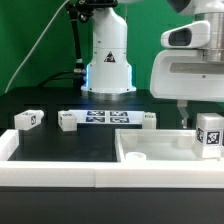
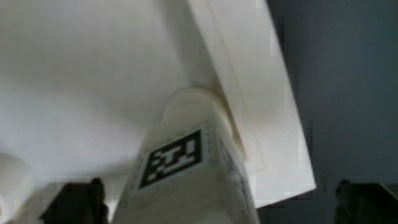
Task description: Assemble one leg
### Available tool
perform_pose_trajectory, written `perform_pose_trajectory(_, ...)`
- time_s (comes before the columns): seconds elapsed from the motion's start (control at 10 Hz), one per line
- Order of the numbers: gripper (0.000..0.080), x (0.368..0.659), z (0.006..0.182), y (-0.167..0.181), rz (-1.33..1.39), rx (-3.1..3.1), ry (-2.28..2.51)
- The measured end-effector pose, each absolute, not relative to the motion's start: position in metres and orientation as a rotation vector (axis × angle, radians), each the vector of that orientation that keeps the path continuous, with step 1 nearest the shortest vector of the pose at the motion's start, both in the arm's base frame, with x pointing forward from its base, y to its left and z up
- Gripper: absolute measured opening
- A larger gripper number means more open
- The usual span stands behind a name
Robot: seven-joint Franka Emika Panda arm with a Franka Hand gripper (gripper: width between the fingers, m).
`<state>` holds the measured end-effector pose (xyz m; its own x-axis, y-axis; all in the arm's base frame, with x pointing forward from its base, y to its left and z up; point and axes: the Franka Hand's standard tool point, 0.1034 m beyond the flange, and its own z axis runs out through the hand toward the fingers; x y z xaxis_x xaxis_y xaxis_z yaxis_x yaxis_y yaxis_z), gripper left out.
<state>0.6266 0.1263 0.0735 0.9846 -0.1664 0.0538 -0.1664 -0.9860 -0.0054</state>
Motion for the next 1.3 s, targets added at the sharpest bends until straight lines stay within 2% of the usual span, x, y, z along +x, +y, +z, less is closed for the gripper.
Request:
perform_pose_trajectory(0.4, 0.0649, 0.6294, 0.0734, 0.1193, -0.074, -3.153, -0.110)
perform_pose_trajectory(0.6, 0.0411, 0.6294, 0.0734, 0.1193, -0.074, -3.153, -0.106)
perform_pose_trajectory(0.7, 0.0411, 0.6295, 0.0734, 0.1194, -0.075, -3.153, -0.106)
perform_pose_trajectory(0.8, 0.0291, 0.6294, 0.0734, 0.1195, -0.075, -3.152, -0.089)
perform_pose_trajectory(1.0, 0.0291, 0.6293, 0.0733, 0.1196, -0.074, -3.152, -0.042)
perform_pose_trajectory(1.3, 0.0291, 0.6282, 0.0720, 0.1188, -0.086, -3.090, 0.470)
